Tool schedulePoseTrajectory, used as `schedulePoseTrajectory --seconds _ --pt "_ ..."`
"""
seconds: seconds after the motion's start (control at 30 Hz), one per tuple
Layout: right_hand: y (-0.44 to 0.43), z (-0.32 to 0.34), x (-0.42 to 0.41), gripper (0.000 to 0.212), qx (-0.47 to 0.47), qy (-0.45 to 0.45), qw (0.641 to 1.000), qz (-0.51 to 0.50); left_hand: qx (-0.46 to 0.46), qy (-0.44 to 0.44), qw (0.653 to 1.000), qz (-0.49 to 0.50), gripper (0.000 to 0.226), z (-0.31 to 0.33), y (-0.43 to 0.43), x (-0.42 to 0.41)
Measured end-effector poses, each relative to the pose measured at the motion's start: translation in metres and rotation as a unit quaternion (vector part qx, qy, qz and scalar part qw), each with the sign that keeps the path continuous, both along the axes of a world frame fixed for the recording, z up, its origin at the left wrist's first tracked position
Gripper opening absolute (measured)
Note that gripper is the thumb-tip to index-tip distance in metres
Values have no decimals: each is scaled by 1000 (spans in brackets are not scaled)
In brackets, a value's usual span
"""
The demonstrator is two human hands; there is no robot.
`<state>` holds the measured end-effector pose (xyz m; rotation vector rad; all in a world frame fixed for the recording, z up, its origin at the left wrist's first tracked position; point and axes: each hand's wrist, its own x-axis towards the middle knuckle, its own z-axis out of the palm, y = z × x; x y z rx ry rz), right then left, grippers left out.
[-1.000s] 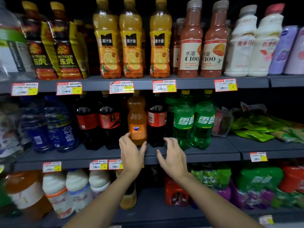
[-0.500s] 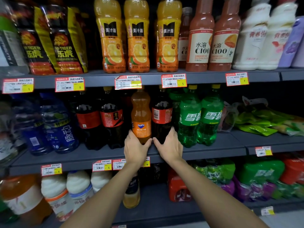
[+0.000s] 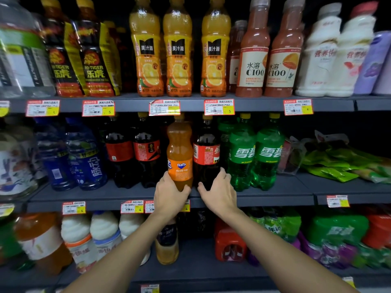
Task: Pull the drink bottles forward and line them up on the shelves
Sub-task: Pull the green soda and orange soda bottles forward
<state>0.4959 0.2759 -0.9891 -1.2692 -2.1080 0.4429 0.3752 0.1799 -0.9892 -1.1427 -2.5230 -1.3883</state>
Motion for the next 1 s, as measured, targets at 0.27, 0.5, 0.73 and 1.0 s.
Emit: schedulePoseTrajectory --seconds 0.27,0.5,0.73,1.0 --pt "3 -2 -7 71 -4 28 1000 3 17 -31 999 34 78 -5 -3 -7" --pt "9 -6 -4 71 -73 109 991 21 33 -22 999 1 79 -8 3 -11" --pt "-7 -4 -12 82 18 10 999 -30 8 11 999 39 92 -10 11 -8" --pt "7 8 -6 93 -39 -28 998 42 -57 13 998 -15 86 -4 5 -30"
